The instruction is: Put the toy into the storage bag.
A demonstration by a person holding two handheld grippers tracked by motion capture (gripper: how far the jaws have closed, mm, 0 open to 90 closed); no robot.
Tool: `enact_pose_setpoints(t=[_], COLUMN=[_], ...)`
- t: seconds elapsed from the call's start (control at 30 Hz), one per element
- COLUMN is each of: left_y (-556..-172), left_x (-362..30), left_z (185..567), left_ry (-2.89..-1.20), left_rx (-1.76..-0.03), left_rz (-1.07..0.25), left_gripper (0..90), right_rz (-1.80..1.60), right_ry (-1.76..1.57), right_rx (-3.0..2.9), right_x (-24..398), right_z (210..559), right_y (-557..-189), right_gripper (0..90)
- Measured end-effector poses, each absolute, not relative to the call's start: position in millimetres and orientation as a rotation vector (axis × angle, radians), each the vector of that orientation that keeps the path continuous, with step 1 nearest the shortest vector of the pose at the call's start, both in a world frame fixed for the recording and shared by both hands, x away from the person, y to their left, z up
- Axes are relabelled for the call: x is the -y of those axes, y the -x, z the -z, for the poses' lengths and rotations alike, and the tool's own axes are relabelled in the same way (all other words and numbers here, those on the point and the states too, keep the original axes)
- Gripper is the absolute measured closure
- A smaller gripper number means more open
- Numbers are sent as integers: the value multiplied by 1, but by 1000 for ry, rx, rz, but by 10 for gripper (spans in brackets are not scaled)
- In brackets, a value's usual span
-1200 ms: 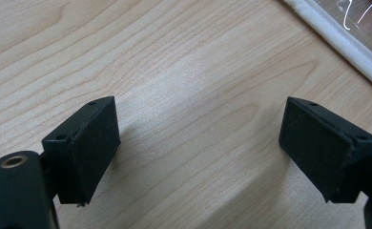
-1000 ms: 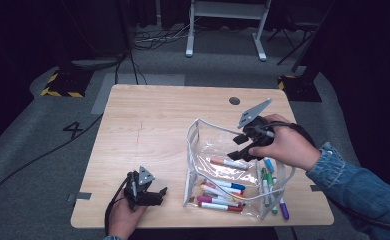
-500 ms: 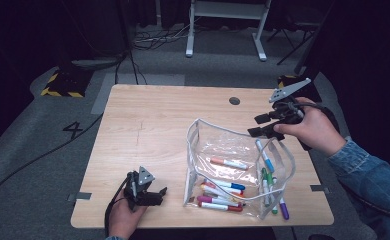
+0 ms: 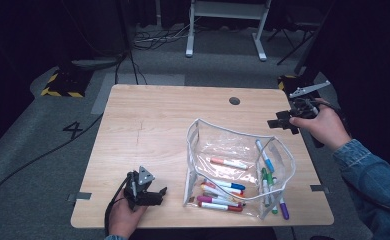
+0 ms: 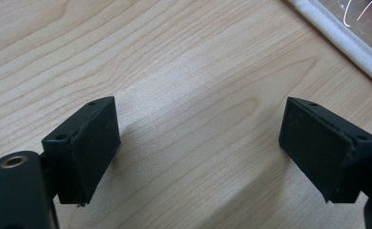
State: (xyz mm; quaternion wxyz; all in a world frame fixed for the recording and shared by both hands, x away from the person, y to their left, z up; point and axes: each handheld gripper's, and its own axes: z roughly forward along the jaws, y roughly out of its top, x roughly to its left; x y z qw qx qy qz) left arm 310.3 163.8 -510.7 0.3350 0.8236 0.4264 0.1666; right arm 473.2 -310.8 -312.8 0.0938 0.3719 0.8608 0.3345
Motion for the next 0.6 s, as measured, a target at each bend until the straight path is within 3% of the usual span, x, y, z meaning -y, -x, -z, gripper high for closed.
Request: enact_pose_setpoints(t=[0.6], left_y=[-311], left_x=[-164], left_z=[510], left_ry=[-2154], left_rx=[-1108], left_rz=[-429], left_gripper=[139], right_rz=[-793], right_ry=[-1255], right_rx=[-2615], right_x=[321], right_z=[419], right_y=[-492], right_gripper=[443])
